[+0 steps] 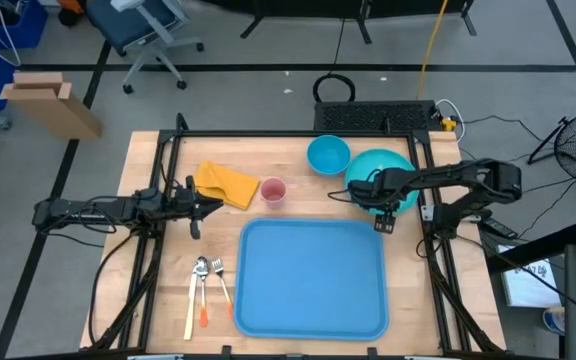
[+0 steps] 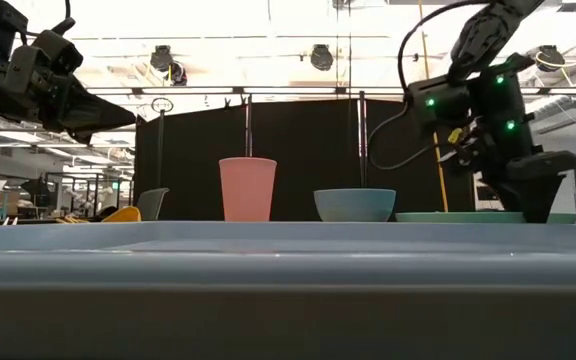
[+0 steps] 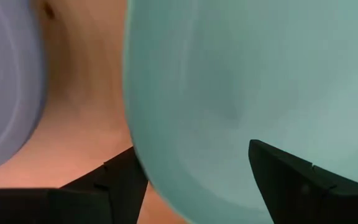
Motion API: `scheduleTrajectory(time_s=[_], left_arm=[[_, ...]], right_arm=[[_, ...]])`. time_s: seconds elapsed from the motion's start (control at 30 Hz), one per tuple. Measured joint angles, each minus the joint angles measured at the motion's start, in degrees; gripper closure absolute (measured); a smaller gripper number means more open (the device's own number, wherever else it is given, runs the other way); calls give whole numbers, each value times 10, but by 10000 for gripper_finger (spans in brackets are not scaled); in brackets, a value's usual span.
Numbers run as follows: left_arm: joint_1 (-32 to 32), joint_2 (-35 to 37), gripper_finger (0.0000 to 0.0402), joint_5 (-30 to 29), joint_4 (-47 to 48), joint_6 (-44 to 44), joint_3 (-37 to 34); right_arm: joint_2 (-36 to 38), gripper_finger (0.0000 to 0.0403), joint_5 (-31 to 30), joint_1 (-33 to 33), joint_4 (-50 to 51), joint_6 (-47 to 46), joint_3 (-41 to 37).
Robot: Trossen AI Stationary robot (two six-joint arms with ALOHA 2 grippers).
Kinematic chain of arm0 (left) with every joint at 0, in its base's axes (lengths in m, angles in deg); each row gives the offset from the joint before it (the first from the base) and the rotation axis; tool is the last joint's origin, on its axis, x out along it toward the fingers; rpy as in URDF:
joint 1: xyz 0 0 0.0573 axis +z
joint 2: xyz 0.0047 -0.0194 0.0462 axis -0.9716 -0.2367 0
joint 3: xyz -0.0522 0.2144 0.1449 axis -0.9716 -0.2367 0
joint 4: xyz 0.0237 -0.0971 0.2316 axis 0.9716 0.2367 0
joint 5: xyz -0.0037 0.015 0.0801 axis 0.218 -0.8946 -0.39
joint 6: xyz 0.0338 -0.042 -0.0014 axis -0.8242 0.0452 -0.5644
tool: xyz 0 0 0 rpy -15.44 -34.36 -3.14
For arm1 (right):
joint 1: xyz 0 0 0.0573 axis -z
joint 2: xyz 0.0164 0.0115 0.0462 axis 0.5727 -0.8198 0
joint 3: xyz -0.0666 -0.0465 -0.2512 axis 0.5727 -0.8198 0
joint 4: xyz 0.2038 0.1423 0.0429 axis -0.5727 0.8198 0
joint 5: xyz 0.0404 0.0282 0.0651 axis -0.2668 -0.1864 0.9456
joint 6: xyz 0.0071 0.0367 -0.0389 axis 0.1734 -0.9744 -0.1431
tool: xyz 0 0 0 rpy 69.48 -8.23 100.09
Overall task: Set up tray
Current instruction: Put the green plate on the blue tray
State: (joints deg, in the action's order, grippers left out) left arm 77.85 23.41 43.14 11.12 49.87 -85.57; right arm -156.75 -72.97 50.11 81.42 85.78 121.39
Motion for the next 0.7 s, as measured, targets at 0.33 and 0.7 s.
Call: scheduleTrajectory(time_s=[0.33, 0.7], left_arm=[[0, 0, 353, 0, 3, 12, 0], [0, 0, 353, 1, 6, 27, 0]], right_arm=[[-25, 235, 30, 10, -49, 62, 0], [-8, 385, -13, 3, -39, 61, -1]])
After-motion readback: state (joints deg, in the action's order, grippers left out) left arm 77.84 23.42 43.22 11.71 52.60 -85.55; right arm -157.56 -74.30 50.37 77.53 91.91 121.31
